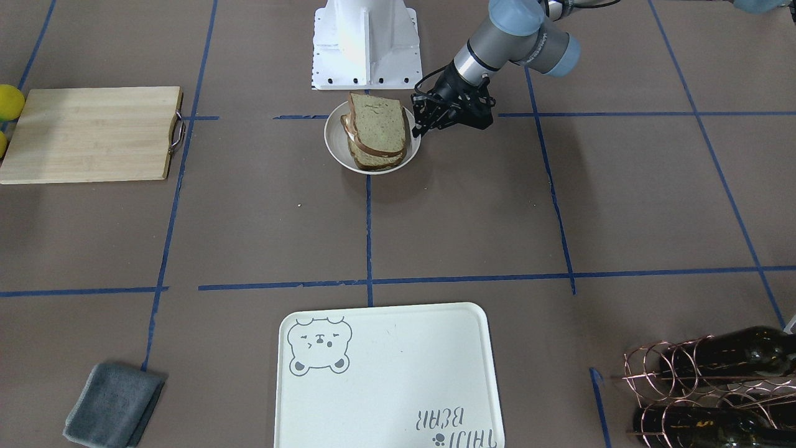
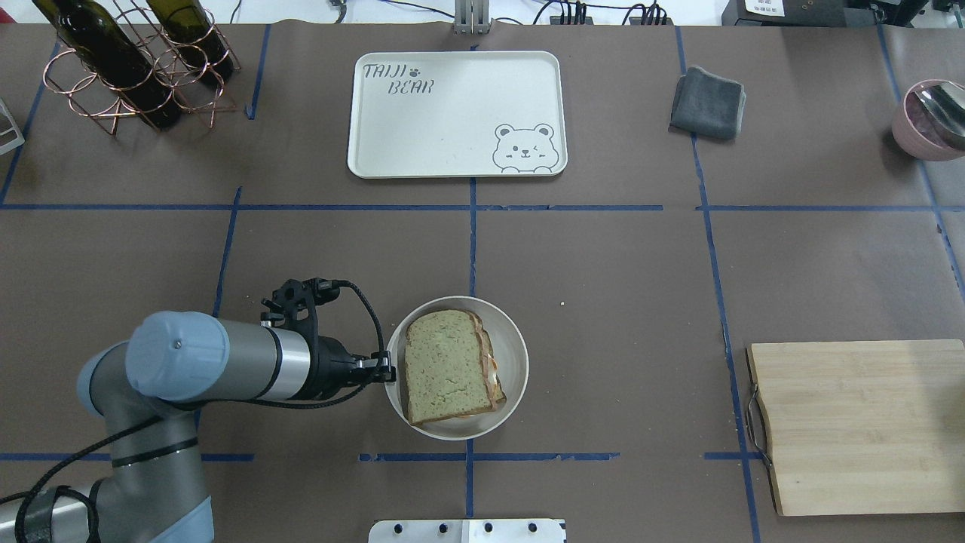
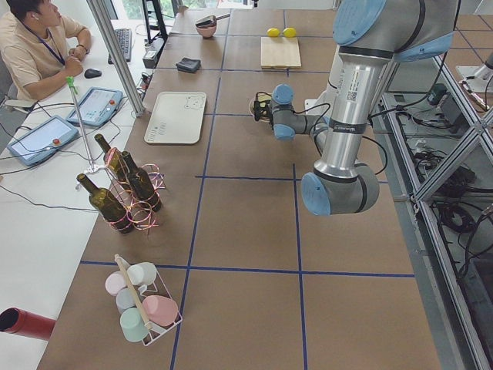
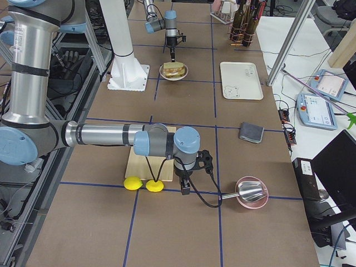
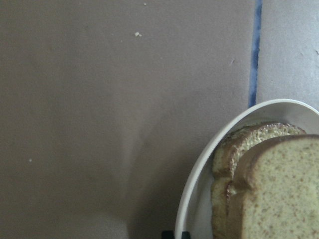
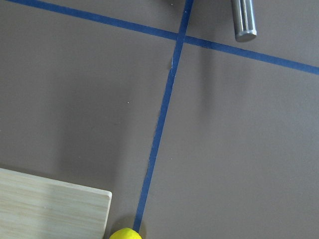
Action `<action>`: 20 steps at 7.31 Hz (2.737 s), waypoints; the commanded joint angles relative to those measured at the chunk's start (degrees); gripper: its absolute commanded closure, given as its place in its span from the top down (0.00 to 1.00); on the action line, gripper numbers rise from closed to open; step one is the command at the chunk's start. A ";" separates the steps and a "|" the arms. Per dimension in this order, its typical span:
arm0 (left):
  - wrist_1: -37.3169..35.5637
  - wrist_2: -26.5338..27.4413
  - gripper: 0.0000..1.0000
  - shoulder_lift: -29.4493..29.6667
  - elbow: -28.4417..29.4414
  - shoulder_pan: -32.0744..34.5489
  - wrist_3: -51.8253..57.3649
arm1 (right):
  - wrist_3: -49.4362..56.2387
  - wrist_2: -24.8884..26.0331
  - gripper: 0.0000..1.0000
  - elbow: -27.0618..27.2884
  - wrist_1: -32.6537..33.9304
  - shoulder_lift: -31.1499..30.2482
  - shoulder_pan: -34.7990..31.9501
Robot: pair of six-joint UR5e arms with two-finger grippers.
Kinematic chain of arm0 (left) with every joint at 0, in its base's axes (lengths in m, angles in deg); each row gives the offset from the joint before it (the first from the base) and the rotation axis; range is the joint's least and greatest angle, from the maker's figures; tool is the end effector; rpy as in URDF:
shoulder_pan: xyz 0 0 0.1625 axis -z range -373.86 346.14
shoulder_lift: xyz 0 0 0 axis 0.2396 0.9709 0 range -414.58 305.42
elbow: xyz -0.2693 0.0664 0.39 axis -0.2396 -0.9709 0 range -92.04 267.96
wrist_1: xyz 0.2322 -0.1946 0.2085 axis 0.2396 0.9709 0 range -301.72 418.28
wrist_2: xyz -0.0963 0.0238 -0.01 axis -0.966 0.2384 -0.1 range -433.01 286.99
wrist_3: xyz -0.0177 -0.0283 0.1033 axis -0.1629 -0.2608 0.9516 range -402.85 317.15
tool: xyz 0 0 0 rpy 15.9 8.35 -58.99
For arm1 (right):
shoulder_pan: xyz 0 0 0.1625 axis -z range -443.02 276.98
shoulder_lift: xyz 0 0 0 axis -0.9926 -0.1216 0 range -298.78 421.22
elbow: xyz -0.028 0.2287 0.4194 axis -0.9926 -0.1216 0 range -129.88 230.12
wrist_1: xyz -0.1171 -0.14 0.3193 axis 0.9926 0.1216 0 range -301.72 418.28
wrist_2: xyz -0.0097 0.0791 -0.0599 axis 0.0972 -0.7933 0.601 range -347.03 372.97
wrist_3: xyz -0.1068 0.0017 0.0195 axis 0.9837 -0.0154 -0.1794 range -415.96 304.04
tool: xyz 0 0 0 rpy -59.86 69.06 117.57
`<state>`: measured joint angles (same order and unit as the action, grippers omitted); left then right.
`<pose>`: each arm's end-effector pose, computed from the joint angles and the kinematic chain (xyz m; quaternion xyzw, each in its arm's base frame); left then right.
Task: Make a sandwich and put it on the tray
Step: 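Lift and carry the plate with the left gripper toward the tray, then lower the plate onto the tray and open the left gripper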
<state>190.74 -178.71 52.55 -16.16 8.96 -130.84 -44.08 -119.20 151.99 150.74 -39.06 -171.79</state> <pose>0.4780 -0.3139 0.3757 0.0210 0.6038 -0.0626 0.7944 0.0527 -0.3570 0.7058 0.0264 -0.3589 -0.1038 0.9272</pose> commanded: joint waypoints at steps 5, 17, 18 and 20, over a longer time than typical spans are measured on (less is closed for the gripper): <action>-6.69 -12.51 0.00 16.32 20.04 21.10 17.40 | 0.86 0.16 1.00 0.00 0.00 -0.62 -0.09; 4.74 -9.79 1.00 46.07 67.21 25.95 22.85 | 0.42 -0.02 1.00 0.53 -0.44 -1.94 -0.09; 4.65 -9.44 1.00 45.89 67.12 26.04 24.79 | 0.51 -0.02 1.00 0.61 -0.44 -1.85 -0.09; 2.39 -9.53 1.00 43.54 60.50 27.26 28.58 | 0.60 -0.02 1.00 0.35 -0.44 -1.85 0.00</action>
<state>194.65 -188.24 97.79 48.96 35.47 -104.10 -43.47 -119.22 152.49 150.30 -40.93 -171.82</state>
